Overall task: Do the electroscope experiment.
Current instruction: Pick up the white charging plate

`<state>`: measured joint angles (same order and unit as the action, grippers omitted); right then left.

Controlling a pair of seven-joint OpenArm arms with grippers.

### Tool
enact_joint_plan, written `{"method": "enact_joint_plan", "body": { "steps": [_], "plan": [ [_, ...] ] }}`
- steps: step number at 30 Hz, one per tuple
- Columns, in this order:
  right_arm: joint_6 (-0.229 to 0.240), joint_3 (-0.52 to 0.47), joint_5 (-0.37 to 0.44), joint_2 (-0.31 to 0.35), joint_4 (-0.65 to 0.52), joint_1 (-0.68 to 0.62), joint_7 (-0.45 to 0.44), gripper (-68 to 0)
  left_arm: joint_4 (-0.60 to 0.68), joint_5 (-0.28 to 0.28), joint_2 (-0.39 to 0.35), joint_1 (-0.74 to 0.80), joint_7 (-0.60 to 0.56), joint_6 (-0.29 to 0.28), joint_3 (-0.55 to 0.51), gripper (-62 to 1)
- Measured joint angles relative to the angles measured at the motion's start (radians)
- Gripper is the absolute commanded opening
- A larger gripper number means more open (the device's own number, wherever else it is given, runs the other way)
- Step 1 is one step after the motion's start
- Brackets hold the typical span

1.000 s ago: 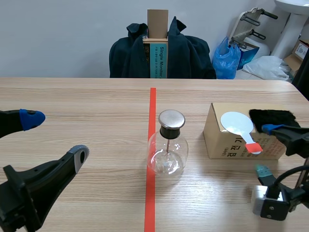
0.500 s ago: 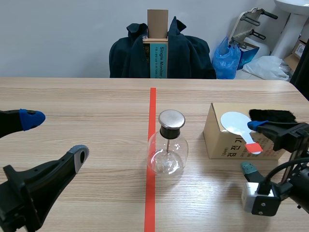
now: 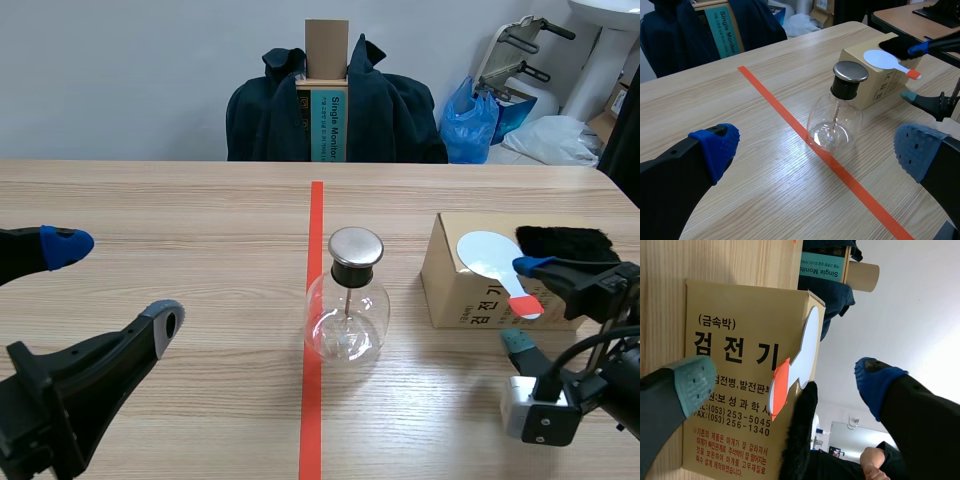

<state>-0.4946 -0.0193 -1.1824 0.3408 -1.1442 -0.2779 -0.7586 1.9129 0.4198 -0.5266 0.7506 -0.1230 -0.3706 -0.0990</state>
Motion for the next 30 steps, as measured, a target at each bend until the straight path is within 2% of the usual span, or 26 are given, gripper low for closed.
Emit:
{"method": "enact_joint_plan", "body": {
  "steps": [3,6,10,14,20,24,27,30],
  "plan": [
    [-0.006,0.0,0.0,0.0,0.0,0.0,0.0,-38.4,0.0,0.0,0.0,0.0,0.0,0.0,0.0,1.4],
    [-0.006,0.0,0.0,0.0,0.0,0.0,0.0,-49.5,0.0,0.0,0.0,0.0,0.002,0.0,0.0,1.4],
    [-0.01,0.0,0.0,0.0,0.0,0.0,0.028,-58.1,0.0,0.0,0.0,0.0,0.004,0.0,0.0,1.4],
    [-0.038,0.0,0.0,0.0,0.0,0.0,0.042,-67.0,0.0,0.0,0.0,0.0,0.004,0.0,0.0,1.4],
    [-0.071,0.0,0.0,0.0,0.0,0.0,0.052,-66.8,0.0,0.0,0.0,0.0,0.004,0.0,0.0,1.4],
    [-0.158,0.0,0.005,0.0,0.0,0.0,0.065,-66.8,0.0,0.0,0.0,0.0,0.004,0.0,0.0,1.4],
    [-0.23,0.0,0.061,0.0,-0.001,0.0,0.069,-66.8,0.0,0.0,0.0,0.0,0.004,0.0,0.0,1.4],
    [-0.238,-0.001,0.096,0.0,-0.018,0.0,0.071,-66.8,0.0,0.0,0.0,0.0,0.004,0.0,0.0,1.4]
  ]
}}
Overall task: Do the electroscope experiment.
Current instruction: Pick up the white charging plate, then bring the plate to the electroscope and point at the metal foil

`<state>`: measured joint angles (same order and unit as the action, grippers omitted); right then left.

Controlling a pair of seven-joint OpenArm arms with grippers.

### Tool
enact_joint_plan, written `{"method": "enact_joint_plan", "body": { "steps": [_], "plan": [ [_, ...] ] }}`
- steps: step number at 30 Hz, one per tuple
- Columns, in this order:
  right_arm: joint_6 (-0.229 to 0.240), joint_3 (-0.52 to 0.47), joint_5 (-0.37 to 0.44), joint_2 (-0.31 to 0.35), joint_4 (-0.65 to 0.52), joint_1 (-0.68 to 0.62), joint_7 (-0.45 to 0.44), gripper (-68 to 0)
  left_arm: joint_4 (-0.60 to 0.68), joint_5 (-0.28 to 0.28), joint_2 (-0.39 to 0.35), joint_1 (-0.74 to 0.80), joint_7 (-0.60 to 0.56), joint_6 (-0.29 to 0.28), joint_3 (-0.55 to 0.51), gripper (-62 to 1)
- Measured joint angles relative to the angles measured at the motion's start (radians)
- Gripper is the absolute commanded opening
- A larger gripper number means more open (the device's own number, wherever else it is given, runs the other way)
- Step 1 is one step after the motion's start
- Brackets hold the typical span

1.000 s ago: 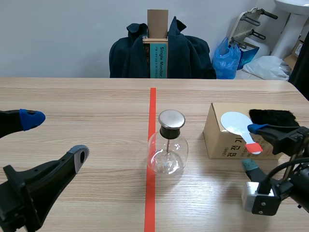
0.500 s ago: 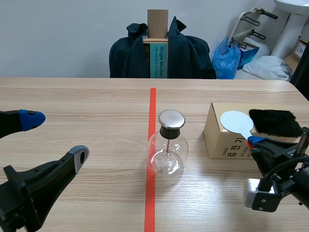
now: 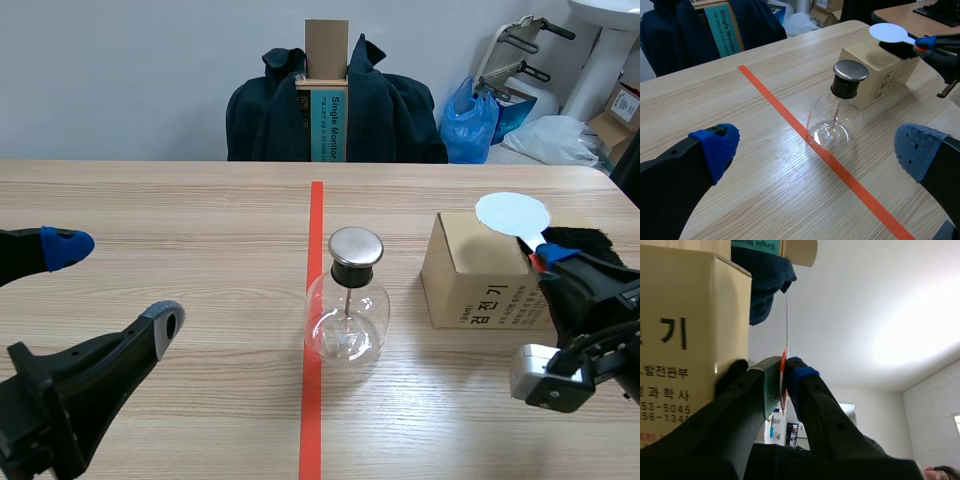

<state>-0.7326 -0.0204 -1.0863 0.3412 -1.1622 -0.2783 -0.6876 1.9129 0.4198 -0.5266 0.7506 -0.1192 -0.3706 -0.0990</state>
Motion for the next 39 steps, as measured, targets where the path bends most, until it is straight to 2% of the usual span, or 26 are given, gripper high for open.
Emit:
{"method": "enact_joint_plan", "body": {
  "steps": [3,6,15,20,21,24,25,28,31,33,36,39],
  "plan": [
    [0.008,-0.001,0.048,0.0,-0.054,-0.003,0.003,-66.8,0.0,0.0,0.0,0.0,0.0,0.0,0.0,1.4],
    [0.01,-0.032,0.095,0.0,-0.158,-0.005,0.017,-66.7,0.0,0.0,0.0,0.0,0.0,0.0,0.0,1.4],
    [0.008,-0.13,0.196,0.0,-0.505,-0.003,0.14,-66.7,0.0,0.0,0.0,0.0,0.0,0.0,0.0,1.4],
    [0.007,-0.203,0.282,0.0,-0.673,-0.005,0.196,-66.7,0.0,0.0,0.0,0.0,0.008,0.0,0.0,0.4],
    [0.006,-0.214,0.289,0.0,-0.7,-0.01,0.196,-66.7,0.0,0.001,-0.003,-0.002,0.028,0.0,0.0,-10.2],
    [0.007,-0.233,0.29,0.0,-0.754,-0.044,0.197,-66.7,-0.028,-0.006,-0.036,-0.038,0.111,-0.008,0.009,-49.7],
    [0.007,-0.24,0.29,0.0,-0.763,-0.06,0.195,-66.7,-0.056,-0.008,-0.052,-0.071,0.121,-0.016,0.024,-58.7],
    [0.007,-0.266,0.287,0.0,-0.769,-0.104,0.196,-66.7,-0.186,-0.007,-0.085,-0.22,0.123,-0.049,0.1,-59.0],
    [0.008,-0.277,0.287,0.0,-0.769,-0.132,0.195,-66.7,-0.34,-0.008,-0.089,-0.39,0.113,-0.056,0.204,-59.0],
    [0.008,-0.277,0.29,0.0,-0.769,-0.146,0.195,-66.7,-0.444,-0.015,-0.089,-0.49,0.058,-0.086,0.282,-59.0],
    [0.017,-0.277,0.321,0.0,-0.769,-0.175,0.196,-66.7,-0.581,-0.047,-0.088,-0.618,-0.037,-0.087,0.421,-59.0],
    [0.119,-0.277,0.32,0.0,-0.768,-0.214,0.196,-66.7,-0.681,-0.085,-0.073,-0.716,-0.067,-0.086,0.545,-59.0]
  ]
}}
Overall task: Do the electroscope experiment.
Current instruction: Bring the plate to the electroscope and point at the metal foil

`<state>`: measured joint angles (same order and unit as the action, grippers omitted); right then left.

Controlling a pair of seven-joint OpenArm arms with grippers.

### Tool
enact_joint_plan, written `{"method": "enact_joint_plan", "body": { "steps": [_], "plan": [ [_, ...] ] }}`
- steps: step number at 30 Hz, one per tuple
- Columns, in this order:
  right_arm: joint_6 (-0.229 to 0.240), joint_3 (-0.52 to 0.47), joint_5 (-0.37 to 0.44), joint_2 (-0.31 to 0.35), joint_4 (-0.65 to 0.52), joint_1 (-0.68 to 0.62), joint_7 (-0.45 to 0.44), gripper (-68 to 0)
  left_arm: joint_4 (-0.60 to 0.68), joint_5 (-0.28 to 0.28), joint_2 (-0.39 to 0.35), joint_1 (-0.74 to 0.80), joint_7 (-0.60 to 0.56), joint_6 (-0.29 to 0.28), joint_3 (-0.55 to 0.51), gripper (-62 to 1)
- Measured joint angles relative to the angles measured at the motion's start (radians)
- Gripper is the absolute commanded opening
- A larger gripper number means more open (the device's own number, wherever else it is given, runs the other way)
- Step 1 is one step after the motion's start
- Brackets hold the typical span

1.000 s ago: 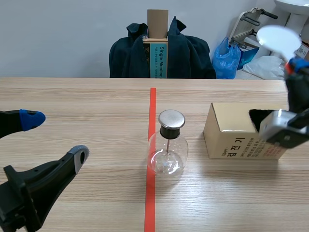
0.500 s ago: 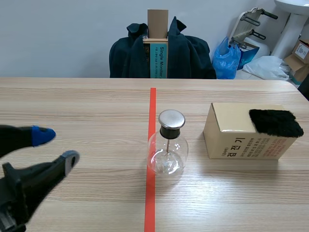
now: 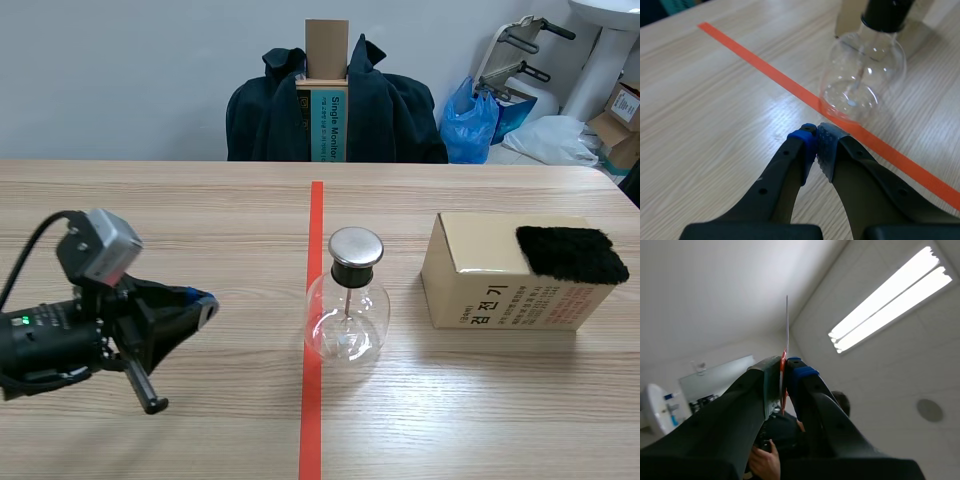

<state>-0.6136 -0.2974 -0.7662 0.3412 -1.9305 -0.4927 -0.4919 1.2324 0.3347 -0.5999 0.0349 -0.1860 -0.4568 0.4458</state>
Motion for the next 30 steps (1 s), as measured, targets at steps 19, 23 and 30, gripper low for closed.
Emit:
{"method": "enact_joint_plan", "body": {
  "steps": [19,23,30],
  "plan": [
    [0.138,0.269,-0.268,-0.108,0.435,0.154,-0.122,-66.7,-0.242,-0.114,0.198,-0.148,-0.099,0.09,0.211,-59.0],
    [0.136,0.299,-0.324,-0.137,0.504,0.191,-0.18,-66.7,-0.242,-0.114,0.201,-0.149,-0.1,0.097,0.21,-59.0],
    [0.135,0.326,-0.375,-0.153,0.62,0.215,-0.261,-66.7,-0.242,-0.114,0.201,-0.148,-0.099,0.106,0.21,-59.0]
  ]
}}
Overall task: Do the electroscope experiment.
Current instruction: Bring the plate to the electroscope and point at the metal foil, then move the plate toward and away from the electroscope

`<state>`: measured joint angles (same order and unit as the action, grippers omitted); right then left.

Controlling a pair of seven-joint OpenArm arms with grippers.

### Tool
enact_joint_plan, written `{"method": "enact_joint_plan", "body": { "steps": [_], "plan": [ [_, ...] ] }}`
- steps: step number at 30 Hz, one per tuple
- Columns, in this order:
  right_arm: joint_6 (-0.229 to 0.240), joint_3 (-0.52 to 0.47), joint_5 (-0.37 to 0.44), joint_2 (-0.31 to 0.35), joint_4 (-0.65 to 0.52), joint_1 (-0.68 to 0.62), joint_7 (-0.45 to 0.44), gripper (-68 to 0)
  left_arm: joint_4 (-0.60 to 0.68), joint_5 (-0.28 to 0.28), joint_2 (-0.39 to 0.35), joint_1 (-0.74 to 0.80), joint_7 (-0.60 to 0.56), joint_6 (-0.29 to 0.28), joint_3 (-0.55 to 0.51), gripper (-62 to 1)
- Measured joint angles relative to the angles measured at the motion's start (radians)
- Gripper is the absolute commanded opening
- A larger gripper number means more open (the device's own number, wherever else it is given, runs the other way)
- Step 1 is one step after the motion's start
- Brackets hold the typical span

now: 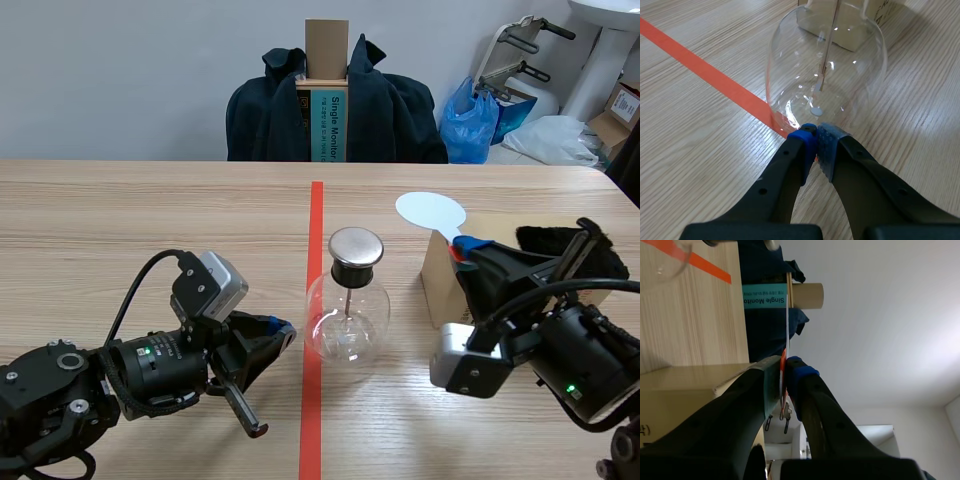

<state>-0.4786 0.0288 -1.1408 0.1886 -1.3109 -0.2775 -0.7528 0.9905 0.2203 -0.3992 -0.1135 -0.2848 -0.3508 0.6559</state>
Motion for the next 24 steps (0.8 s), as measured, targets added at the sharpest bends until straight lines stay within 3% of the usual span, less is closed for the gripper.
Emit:
{"method": "enact_joint_plan", "body": {
  "steps": [15,24],
  "plan": [
    [-0.027,0.0,-0.016,0.003,0.004,0.014,-0.183,-66.7,0.0,0.0,0.0,0.0,0.0,0.003,0.0,-59.0],
    [-0.068,0.0,-0.031,0.003,0.004,0.014,-0.279,-66.7,0.0,0.0,0.0,0.0,0.002,0.003,0.0,-59.0]
  ]
}}
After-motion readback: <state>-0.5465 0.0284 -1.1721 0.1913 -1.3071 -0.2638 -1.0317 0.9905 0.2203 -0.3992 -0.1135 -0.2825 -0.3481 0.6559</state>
